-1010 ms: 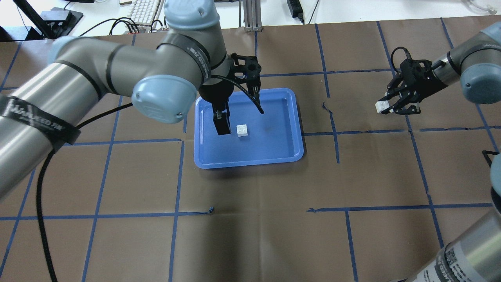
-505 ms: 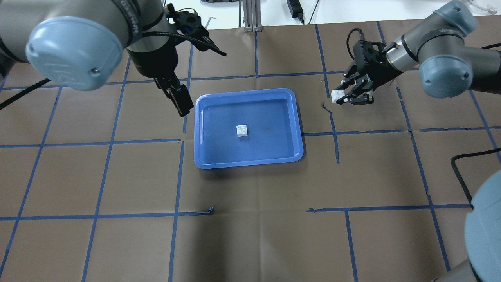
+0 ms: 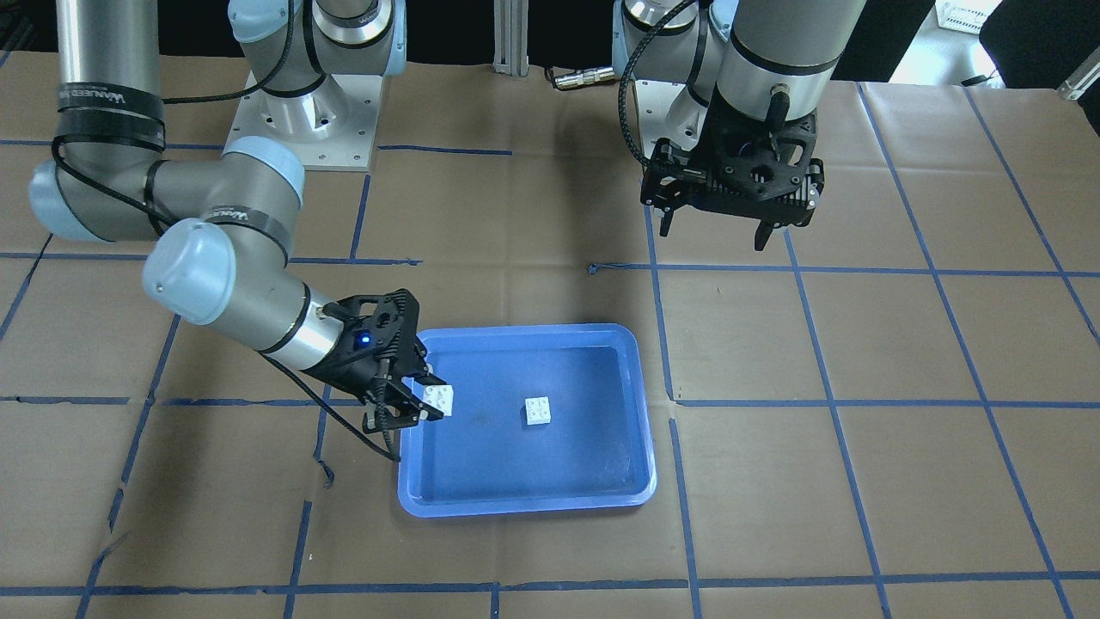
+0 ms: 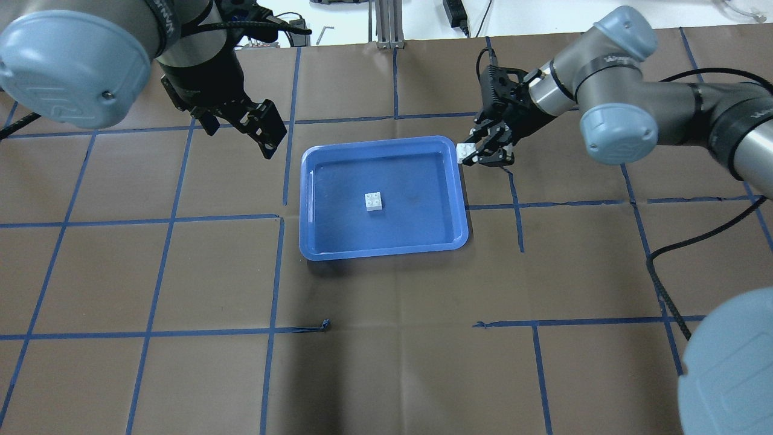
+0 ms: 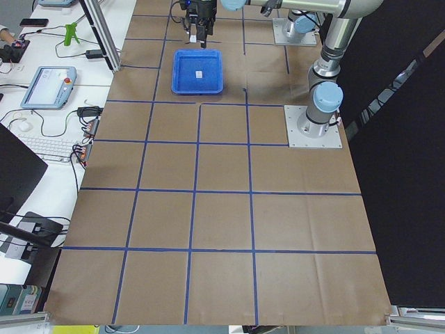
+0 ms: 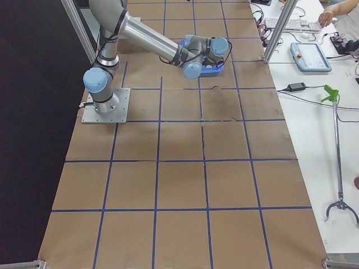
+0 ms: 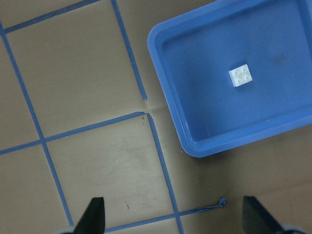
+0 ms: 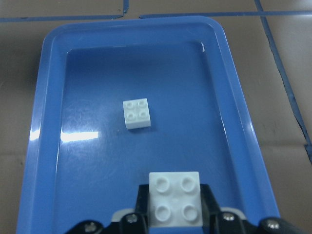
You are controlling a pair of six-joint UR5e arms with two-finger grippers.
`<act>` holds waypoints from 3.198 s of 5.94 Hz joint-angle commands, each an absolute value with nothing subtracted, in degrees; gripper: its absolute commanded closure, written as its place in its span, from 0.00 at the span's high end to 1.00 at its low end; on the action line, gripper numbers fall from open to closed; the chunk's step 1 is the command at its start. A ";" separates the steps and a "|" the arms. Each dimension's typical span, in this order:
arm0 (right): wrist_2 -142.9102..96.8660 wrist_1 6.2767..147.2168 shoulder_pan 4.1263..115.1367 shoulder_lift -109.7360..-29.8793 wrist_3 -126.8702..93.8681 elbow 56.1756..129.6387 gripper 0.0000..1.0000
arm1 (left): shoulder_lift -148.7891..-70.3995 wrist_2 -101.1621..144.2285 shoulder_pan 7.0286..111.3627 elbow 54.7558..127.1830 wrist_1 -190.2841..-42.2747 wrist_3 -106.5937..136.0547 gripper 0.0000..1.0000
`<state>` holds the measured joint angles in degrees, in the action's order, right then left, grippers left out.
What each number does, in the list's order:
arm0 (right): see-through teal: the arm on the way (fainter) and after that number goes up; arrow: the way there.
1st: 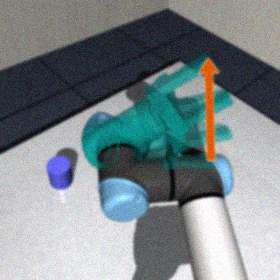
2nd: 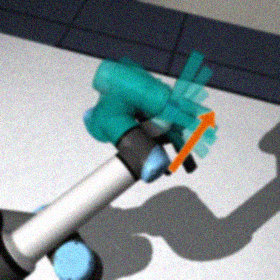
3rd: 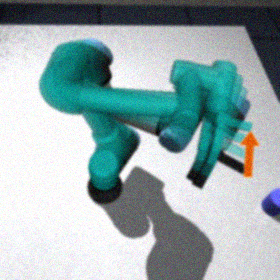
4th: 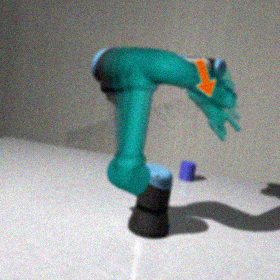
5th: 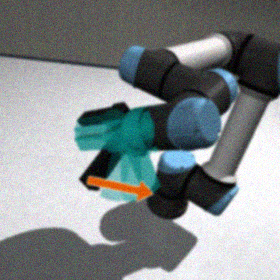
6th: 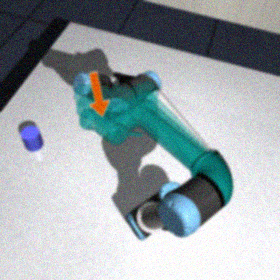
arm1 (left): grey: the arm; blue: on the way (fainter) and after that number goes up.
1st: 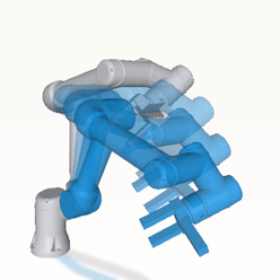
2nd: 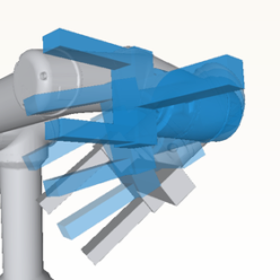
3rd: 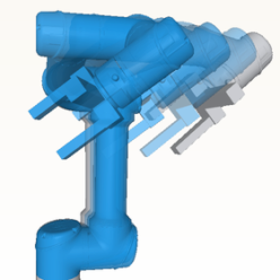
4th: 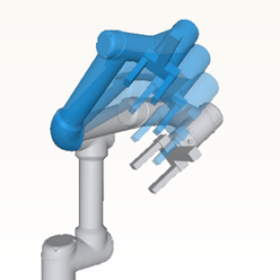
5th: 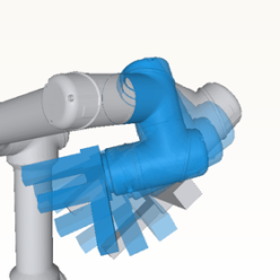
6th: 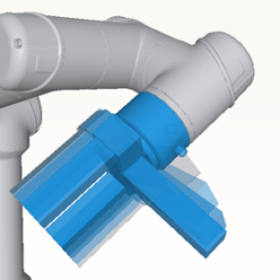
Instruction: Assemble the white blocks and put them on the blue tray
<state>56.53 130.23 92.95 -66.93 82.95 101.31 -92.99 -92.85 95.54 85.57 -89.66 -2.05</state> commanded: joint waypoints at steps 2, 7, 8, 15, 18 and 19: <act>56.51 144.02 96.85 -59.18 77.26 103.62 0.25 | -91.67 -89.57 95.54 85.51 -91.32 9.12 0.99; 56.43 145.81 99.14 -56.25 76.73 104.23 0.25 | -90.35 -90.09 95.45 86.13 -91.32 8.44 0.99; 56.43 145.98 99.23 -56.08 76.73 104.67 0.25 | -90.35 -89.83 95.45 86.22 -91.32 8.44 0.99; 56.43 146.87 99.58 -56.08 71.54 104.77 0.25 | -89.74 -90.18 95.45 86.31 -91.50 8.53 0.99; 56.34 146.95 100.37 -56.08 71.46 104.77 0.25 | -89.65 -90.26 95.45 86.31 -91.76 8.53 0.99; 56.42 147.04 100.37 -56.07 71.63 104.68 0.25 | -89.74 -90.26 95.45 86.31 -91.84 8.53 0.99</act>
